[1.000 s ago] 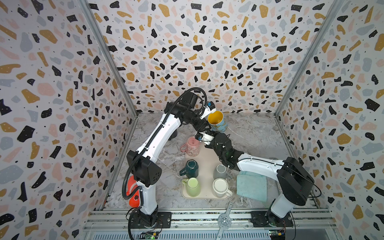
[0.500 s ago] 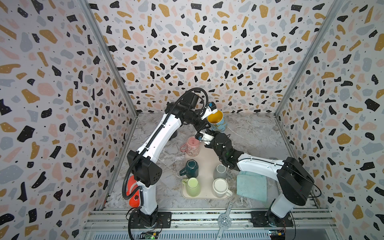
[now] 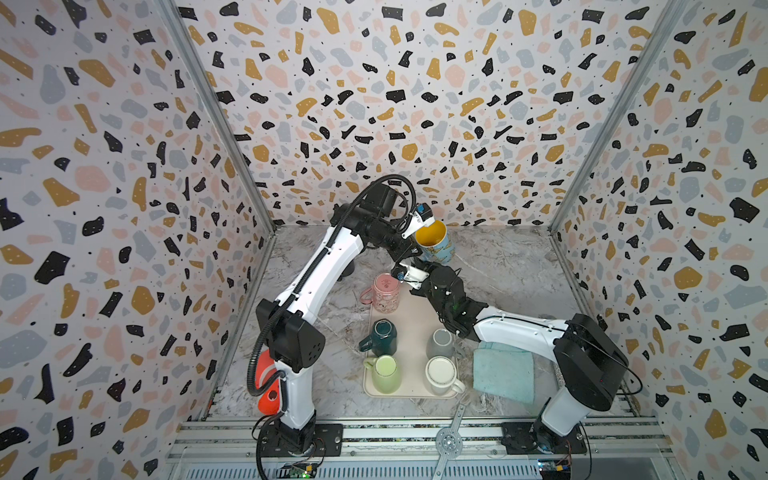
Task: Turn the mug right side up
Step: 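Close the left gripper on the blue mug's rim while the right gripper opens and withdraws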
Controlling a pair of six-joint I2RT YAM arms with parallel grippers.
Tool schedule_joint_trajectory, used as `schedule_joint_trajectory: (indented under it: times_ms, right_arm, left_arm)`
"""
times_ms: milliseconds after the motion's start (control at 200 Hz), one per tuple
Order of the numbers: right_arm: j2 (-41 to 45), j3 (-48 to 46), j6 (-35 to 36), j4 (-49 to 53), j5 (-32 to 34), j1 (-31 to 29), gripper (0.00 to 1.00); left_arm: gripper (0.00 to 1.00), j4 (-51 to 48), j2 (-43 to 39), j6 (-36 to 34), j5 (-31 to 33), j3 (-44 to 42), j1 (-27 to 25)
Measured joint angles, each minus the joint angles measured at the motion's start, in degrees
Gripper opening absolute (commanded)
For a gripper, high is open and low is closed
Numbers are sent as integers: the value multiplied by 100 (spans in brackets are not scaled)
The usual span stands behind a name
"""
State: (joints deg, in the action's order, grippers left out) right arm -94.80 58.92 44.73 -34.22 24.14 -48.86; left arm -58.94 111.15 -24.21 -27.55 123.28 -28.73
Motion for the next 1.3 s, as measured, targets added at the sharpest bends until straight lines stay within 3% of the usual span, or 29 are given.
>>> schedule_joint_trajectory:
  times_ms: [405, 726, 1026, 1302]
  right_arm:
    - [0, -96, 15, -63, 160, 2, 23]
    - [74, -179, 85, -385, 247, -79, 26]
    - [608, -212, 168, -1086, 767, 50, 26]
    - [671, -417, 96, -1102, 1010, 101, 26]
  left_arm:
    - [0, 131, 175, 254, 44, 35, -2]
    - [0, 363, 452, 452, 225, 39, 92]
    - [0, 87, 713, 632, 590, 39, 470]
    - [0, 160, 745, 800, 605, 39, 614]
